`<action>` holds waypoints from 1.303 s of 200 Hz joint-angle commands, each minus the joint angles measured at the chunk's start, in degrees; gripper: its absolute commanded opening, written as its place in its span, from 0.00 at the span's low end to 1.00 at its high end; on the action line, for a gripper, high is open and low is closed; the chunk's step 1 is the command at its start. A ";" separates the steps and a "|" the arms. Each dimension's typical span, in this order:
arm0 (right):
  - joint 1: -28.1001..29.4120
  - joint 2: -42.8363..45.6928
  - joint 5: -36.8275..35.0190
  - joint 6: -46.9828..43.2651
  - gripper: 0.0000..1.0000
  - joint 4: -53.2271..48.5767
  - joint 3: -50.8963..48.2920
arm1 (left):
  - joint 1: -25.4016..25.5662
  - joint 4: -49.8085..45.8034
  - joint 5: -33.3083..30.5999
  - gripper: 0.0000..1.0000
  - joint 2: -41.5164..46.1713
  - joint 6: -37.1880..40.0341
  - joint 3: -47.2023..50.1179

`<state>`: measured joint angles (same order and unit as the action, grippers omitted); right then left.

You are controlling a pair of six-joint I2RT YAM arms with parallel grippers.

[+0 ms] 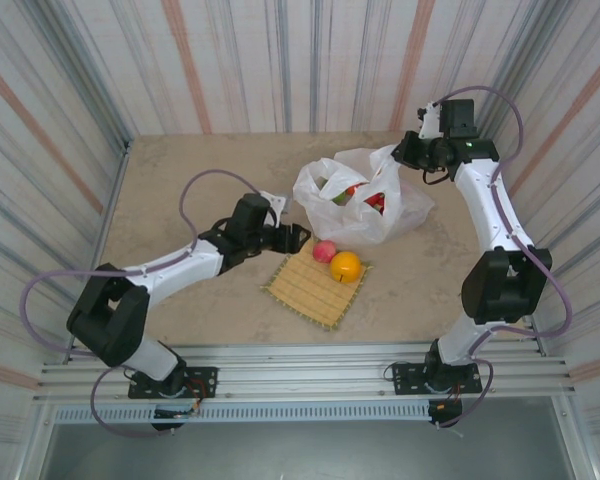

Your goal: Place the fruits into the plastic bag

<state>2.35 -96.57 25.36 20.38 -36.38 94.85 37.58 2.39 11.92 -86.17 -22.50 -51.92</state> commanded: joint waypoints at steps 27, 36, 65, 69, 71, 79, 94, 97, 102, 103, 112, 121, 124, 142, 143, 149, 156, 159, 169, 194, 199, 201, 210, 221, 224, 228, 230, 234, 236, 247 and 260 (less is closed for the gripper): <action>0.30 -1.08 0.86 -0.96 0.00 -0.01 2.27 | 5.91 0.51 -3.11 0.81 -1.74 3.56 -0.13; 0.27 -1.10 0.87 -0.96 0.00 -0.09 2.16 | 6.01 0.33 -3.22 0.80 -3.49 3.65 -0.89; 0.16 -0.68 0.82 -1.38 0.00 -0.36 1.66 | 6.19 1.10 -4.28 0.80 -8.16 2.72 -2.72; 0.11 -0.72 0.81 -1.40 0.00 -0.36 1.49 | 6.19 1.27 -4.30 0.80 -8.77 2.41 -3.02; 0.11 -0.70 0.82 -1.37 0.00 -0.31 1.37 | 6.19 1.36 -4.28 0.80 -9.06 2.38 -3.12; 0.01 -0.66 0.86 -1.31 0.00 -0.19 1.20 | 6.19 1.64 -4.28 0.80 -10.29 2.14 -3.76; -0.05 -0.68 0.95 -1.22 0.00 0.08 0.81 | 6.19 1.76 -3.87 0.79 -12.31 1.46 -5.17; 0.01 -0.68 1.06 -1.22 0.00 0.15 0.72 | 6.19 1.98 -3.77 0.80 -12.66 1.35 -5.41; -0.02 -0.69 1.09 -1.22 0.00 0.17 0.55 | 6.19 2.36 -3.71 0.79 -13.12 0.98 -5.68; 0.00 -0.66 1.09 -1.22 0.00 0.17 0.53 | 6.19 2.45 -3.73 0.79 -13.18 0.98 -5.71; -0.02 -0.62 1.09 -1.22 0.00 0.17 0.43 | 6.19 2.94 -3.67 0.79 -14.10 0.39 -5.98; -0.01 -0.65 1.08 -1.22 0.00 0.17 0.27 | 6.19 3.46 -3.58 0.79 -14.88 0.11 -6.29; -0.05 -0.63 1.01 -1.29 0.00 0.17 0.21 | 6.19 3.56 -3.57 0.79 -15.06 -0.03 -6.34; -0.06 -0.53 0.99 -1.31 0.00 0.17 0.01 | 6.19 4.09 -3.59 0.79 -16.32 -0.51 -7.05; -0.06 -0.49 0.99 -1.31 0.00 0.17 0.00 | 6.19 4.19 -3.58 0.79 -16.41 -0.52 -7.14; -0.12 -0.41 1.00 -1.31 0.00 0.17 -0.02 | 6.19 4.28 -3.47 0.78 -16.81 -0.62 -7.40; -0.17 -0.40 1.06 -1.35 0.00 0.17 -0.10 | 6.19 4.42 -3.38 0.78 -17.21 -0.69 -7.59; -0.23 -0.37 1.06 -1.38 0.00 0.21 -0.12 | 6.20 4.46 -3.25 0.78 -17.39 -0.82 -7.86; -0.23 -0.31 1.09 -1.40 0.00 0.17 -0.23 | 6.19 4.53 -2.84 0.78 -17.94 -0.88 -8.27; -0.33 -0.14 1.06 -1.49 0.00 0.17 -0.47 | 6.20 4.39 -2.67 0.78 -19.15 -1.02 -9.40; -0.32 0.00 1.06 -1.53 0.00 0.17 -0.62 | 6.19 4.17 -2.86 0.78 -19.42 -1.01 -9.76; -0.39 -0.04 1.08 -1.50 0.00 0.17 -0.63 | 6.19 4.08 -2.87 0.78 -19.50 -0.93 -9.82; -0.37 0.05 1.17 -1.49 0.00 0.17 -0.72 | 6.20 3.62 -3.28 0.78 -20.02 -0.81 -10.36; -0.37 0.03 1.16 -1.49 0.00 0.24 -0.81 | 6.20 3.02 -3.64 0.77 -20.64 -0.63 -11.13; -0.39 0.11 1.18 -1.49 0.00 0.26 -0.84 | 6.19 2.91 -3.59 0.77 -20.82 -0.55 -11.37; -0.40 0.08 1.13 -1.49 0.00 0.26 -0.87 | 6.27 2.88 -3.59 0.77 -21.00 -0.44 -11.51; -0.41 0.03 1.23 -1.49 0.00 0.26 -0.93 | 6.27 2.84 -3.62 0.77 -21.13 -0.37 -11.64; -0.40 0.06 1.21 -1.50 0.00 0.27 -0.96 | 6.35 2.72 -3.66 0.77 -21.28 -0.27 -11.85; -0.39 0.00 1.23 -1.49 0.00 0.30 -0.95 | 6.36 2.64 -3.77 0.77 -21.38 -0.22 -11.88; -0.33 0.02 1.33 -1.51 0.00 0.26 -1.00 | 6.60 2.24 -4.14 0.76 -21.88 0.15 -12.33; -0.41 0.05 1.32 -1.49 0.00 0.26 -0.99 | 7.04 1.51 -5.09 0.76 -22.49 0.78 -12.84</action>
<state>2.24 -97.08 25.58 20.34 -35.99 94.37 43.94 5.91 8.84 -107.13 -22.70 -62.96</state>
